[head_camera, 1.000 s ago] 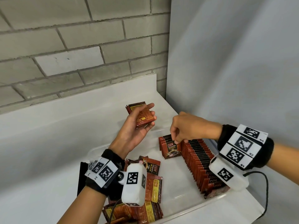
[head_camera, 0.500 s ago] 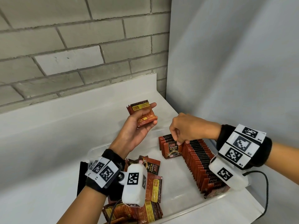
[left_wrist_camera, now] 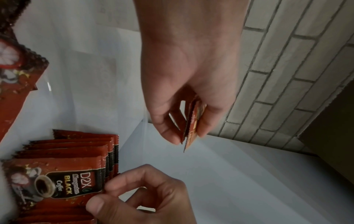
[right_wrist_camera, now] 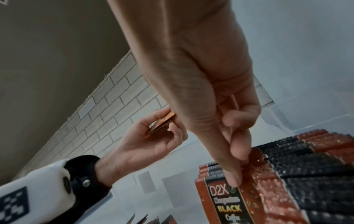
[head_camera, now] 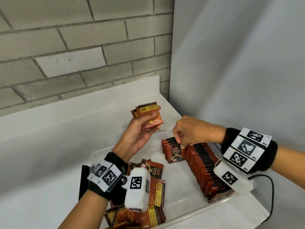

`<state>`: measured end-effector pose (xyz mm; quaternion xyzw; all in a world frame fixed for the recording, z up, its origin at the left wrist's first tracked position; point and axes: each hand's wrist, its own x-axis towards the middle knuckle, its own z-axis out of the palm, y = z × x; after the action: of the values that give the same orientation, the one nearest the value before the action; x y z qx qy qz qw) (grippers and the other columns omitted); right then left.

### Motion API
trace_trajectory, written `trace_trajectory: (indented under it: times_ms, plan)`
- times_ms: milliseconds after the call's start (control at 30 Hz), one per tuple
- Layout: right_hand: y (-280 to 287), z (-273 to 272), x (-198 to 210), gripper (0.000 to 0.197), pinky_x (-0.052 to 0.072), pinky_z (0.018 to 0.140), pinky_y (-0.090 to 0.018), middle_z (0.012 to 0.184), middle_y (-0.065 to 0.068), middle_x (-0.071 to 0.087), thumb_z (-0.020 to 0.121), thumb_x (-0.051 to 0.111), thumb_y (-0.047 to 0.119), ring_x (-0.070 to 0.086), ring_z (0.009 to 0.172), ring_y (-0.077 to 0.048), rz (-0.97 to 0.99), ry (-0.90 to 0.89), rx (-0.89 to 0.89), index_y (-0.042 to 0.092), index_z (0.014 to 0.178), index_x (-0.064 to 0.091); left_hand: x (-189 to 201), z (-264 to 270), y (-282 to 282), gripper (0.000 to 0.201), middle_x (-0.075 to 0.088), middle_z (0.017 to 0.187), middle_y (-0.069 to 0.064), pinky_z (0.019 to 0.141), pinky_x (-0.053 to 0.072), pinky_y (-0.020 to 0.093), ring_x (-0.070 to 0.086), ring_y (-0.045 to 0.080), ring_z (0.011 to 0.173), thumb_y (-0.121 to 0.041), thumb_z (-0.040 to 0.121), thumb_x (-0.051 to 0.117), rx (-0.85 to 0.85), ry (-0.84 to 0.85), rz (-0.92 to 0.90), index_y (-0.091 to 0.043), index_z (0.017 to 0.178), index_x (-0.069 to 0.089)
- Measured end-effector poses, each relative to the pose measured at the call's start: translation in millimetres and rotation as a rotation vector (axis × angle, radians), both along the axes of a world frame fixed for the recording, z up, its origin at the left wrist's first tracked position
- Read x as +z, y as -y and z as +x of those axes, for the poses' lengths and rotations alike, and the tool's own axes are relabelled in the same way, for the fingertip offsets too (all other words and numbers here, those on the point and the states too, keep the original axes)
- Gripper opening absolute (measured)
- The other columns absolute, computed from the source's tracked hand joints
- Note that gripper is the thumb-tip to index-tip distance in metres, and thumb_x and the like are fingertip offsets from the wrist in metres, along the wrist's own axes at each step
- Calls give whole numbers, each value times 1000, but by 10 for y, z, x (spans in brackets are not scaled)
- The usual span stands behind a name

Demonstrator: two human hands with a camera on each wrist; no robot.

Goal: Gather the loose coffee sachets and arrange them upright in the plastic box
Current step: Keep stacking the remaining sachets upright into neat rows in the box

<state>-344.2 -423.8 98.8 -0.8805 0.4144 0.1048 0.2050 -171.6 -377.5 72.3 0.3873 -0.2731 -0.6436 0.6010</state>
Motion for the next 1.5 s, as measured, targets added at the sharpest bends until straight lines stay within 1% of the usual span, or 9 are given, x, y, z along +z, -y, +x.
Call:
trace_trajectory:
  times_ms: [167,267,567,633,800,900,1100,1300,1500]
  plan:
    - [57,-39,115,14,43,48,-16,76,-7,72,76,79,21,58,51,-9,136,114,-93,15,82,68,-6,-1,-2,22,74,89,1,71,57,24,70,11,80,0,86,60,-3,31,-15,-10,103,68]
    - [90,-75,212,25,42,45,-14,86,-10,73,76,79,32,60,56,-11,258,318,-184,16,92,68,-3,-11,-12,24,73,88,4,73,57,26,70,15,83,0,80,64,-22,56,-47,-8,103,66]
    - [-42,-19,102,17,50,54,-18,86,-7,70,85,70,18,65,64,-14,441,810,-357,11,98,65,2,-44,-39,29,71,98,10,79,56,26,68,20,92,-6,79,65,-93,85,-79,-5,108,65]
    - [-58,-18,110,15,53,59,-20,86,-9,71,85,69,16,68,67,-16,462,909,-382,9,98,65,17,-57,-48,27,72,96,5,73,55,23,67,15,87,-19,81,63,-120,66,-68,-11,107,67]
    - [-17,-67,176,18,57,80,-24,93,-11,73,82,70,7,72,84,-21,365,1207,-430,5,99,66,41,-73,-47,62,65,83,8,71,56,26,64,15,76,-52,69,62,-152,-20,10,-11,115,61]
    - [-5,-96,187,19,52,87,-19,95,-5,74,79,73,7,71,92,-15,211,1242,-422,9,98,71,41,-75,-43,63,63,83,11,70,57,26,62,17,77,-52,73,56,-153,-76,16,-9,118,60]
    - [-48,-75,78,24,51,76,-11,105,-5,69,77,74,3,69,92,-8,92,1160,-367,5,100,73,55,-60,-45,46,65,86,10,70,56,24,64,16,76,-39,77,59,-115,-126,-28,-7,110,61]
    - [-55,-58,97,16,52,89,-20,103,-5,69,78,74,10,69,93,-11,101,1136,-356,10,94,75,20,-59,-41,29,70,83,5,69,55,23,67,16,77,1,72,64,-103,-8,-72,-2,101,63]
    - [34,-78,216,25,58,72,-22,93,-9,70,80,71,10,72,75,-20,360,1151,-472,7,105,67,4,-71,-47,34,71,84,4,71,56,23,68,13,76,3,69,63,-124,41,-94,-5,102,62]
